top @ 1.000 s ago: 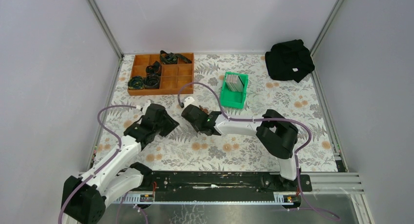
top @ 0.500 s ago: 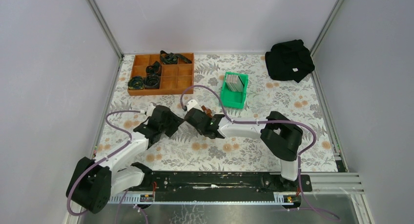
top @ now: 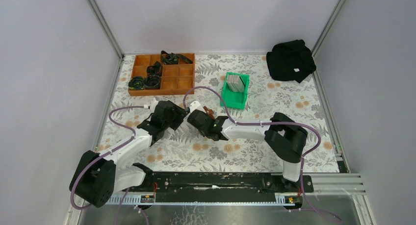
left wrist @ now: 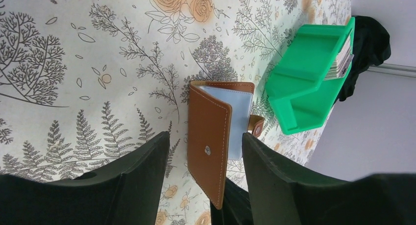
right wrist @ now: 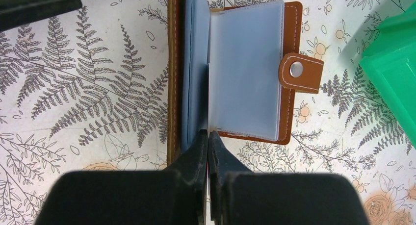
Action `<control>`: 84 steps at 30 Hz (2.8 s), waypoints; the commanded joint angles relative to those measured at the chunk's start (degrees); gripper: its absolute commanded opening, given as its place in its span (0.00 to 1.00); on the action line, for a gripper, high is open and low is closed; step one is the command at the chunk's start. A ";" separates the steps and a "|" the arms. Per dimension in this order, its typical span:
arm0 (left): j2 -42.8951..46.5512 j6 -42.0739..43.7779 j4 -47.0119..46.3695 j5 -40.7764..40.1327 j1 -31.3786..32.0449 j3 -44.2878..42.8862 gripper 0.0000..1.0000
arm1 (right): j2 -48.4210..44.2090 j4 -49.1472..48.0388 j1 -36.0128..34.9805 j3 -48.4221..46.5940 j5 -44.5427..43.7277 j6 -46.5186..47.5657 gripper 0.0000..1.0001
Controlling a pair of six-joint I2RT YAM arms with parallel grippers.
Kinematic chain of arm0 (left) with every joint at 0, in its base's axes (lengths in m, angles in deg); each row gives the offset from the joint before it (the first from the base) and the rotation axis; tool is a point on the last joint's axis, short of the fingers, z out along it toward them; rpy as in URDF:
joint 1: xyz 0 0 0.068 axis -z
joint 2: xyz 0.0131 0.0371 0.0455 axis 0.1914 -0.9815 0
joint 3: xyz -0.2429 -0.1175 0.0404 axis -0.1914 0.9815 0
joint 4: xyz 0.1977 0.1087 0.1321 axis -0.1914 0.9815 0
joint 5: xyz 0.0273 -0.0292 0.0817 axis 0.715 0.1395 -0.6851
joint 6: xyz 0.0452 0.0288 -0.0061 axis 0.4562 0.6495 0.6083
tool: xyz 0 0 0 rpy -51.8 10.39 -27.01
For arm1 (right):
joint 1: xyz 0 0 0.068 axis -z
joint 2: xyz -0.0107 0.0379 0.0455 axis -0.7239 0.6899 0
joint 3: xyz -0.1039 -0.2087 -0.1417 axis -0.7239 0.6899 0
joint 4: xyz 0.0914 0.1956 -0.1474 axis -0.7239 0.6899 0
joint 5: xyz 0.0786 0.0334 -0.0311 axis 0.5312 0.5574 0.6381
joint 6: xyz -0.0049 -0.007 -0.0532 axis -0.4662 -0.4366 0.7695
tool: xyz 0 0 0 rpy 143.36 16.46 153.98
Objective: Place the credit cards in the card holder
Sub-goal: Open the card holder at the center of the board.
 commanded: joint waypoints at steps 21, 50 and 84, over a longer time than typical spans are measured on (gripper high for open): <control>-14.26 2.11 -6.38 4.34 0.98 -6.20 0.60 | 0.16 1.73 -0.21 -1.23 0.48 1.11 0.00; -6.92 0.88 -3.42 4.47 1.58 1.51 0.39 | -1.34 2.75 3.61 -3.41 6.07 -0.73 0.00; -17.62 4.38 -1.36 -1.66 6.51 -5.40 0.33 | -3.83 3.06 8.80 -4.89 11.44 -1.18 0.00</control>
